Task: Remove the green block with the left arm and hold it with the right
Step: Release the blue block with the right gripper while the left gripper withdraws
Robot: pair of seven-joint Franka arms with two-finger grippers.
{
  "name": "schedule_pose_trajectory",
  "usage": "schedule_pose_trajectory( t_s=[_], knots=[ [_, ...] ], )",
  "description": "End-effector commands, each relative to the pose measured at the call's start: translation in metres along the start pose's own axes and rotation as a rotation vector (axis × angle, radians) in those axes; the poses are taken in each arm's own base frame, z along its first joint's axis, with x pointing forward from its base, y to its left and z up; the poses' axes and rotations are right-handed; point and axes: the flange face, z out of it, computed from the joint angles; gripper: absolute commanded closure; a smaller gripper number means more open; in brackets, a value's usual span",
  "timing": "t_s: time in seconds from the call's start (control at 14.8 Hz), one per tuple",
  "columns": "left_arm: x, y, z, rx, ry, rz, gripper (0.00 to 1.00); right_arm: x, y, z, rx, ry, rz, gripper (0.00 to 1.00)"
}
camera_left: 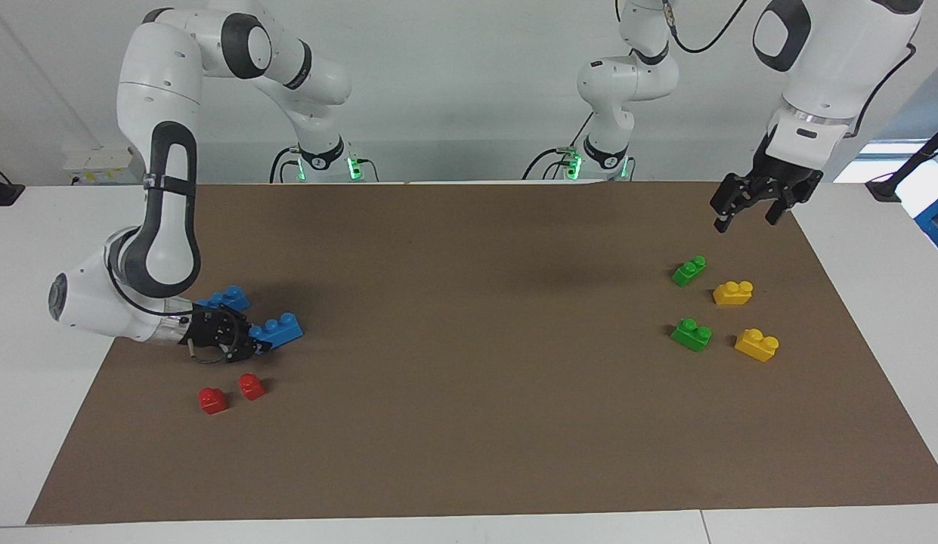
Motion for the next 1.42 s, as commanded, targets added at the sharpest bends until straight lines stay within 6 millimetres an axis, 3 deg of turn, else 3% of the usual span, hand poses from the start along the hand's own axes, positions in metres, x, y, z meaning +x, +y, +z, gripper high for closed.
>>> schedule_pose_trajectory(
  t_s=[0.0,0.14,0.54,0.88,1.08,1.35],
  knots=[
    [-0.014,0.002,-0.004,0.017,-0.031,0.104,0.0,0.001,0.007,0.002,-0.012,0.025,-0.029,0.0],
    [-0.018,0.0,-0.008,0.018,-0.038,0.115,0.0,-0.004,0.003,-0.006,-0.009,0.03,-0.031,0.0],
    [-0.02,-0.008,-0.011,0.006,-0.057,0.095,0.0,-0.042,-0.018,-0.062,-0.025,0.102,-0.091,0.0],
    [-0.025,-0.009,-0.009,-0.004,-0.104,0.09,0.0,-0.103,-0.037,-0.109,-0.077,0.239,-0.22,0.0],
    [-0.026,-0.009,-0.009,-0.018,-0.113,0.075,0.0,-0.142,-0.048,-0.139,-0.136,0.337,-0.398,0.0],
    [-0.026,-0.012,-0.009,-0.048,-0.118,0.037,0.0,-0.201,-0.047,-0.179,-0.217,0.411,-0.646,0.0]
  ],
)
